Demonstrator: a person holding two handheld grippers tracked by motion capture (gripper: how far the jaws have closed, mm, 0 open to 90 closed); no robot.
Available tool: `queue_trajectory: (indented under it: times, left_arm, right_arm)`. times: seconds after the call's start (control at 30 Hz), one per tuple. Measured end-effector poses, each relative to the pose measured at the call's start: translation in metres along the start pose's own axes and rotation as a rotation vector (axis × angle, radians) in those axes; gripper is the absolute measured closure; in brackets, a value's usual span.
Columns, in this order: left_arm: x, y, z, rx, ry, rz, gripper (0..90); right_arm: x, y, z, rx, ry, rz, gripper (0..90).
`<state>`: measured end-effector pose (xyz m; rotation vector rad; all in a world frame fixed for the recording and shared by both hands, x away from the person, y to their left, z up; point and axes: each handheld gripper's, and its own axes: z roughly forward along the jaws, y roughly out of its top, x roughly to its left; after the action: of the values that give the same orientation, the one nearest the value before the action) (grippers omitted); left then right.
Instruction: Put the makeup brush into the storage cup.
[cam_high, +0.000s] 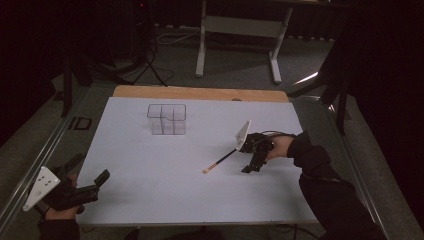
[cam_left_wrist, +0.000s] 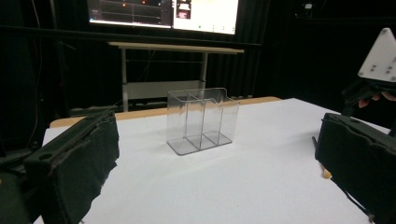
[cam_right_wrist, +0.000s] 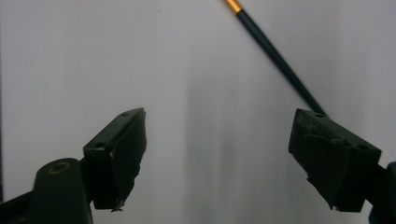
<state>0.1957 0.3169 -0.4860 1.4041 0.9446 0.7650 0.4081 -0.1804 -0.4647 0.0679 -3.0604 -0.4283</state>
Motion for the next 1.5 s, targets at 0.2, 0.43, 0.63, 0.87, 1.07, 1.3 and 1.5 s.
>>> queue_trajectory:
  times: [0.2, 0.43, 0.63, 0.87, 1.07, 1.3, 1.5]
  left_arm:
    - [-0.001, -0.001, -0.002, 0.004, 0.009, -0.003, 0.0]
    - [0.001, -0.002, -0.005, 0.003, 0.017, -0.008, 0.0]
    - [0.000, -0.003, -0.005, 0.004, 0.021, -0.010, 0.0]
    - [0.000, -0.003, -0.005, 0.006, 0.029, -0.013, 0.0]
    - [0.000, -0.004, -0.005, 0.006, 0.038, -0.024, 0.0]
    - [-0.001, -0.004, -0.005, 0.009, 0.040, -0.027, 0.0]
    - [0.000, -0.005, -0.003, 0.016, 0.034, -0.029, 0.0]
  right_arm:
    - [-0.011, 0.011, 0.008, 0.013, -0.014, -0.042, 18.5]
    - [-0.020, 0.021, 0.017, 0.001, -0.020, -0.148, 21.0]
    - [-0.027, 0.029, 0.026, 0.016, 0.006, -0.211, 27.4]
    - [-0.032, 0.040, 0.029, -0.017, 0.006, -0.273, 34.1]
    - [-0.034, 0.044, 0.034, -0.022, -0.015, -0.343, 44.3]
    - [-0.030, 0.047, 0.040, -0.007, -0.032, -0.454, 58.2]
    - [-0.030, 0.053, 0.048, 0.044, -0.009, -0.509, 63.7]
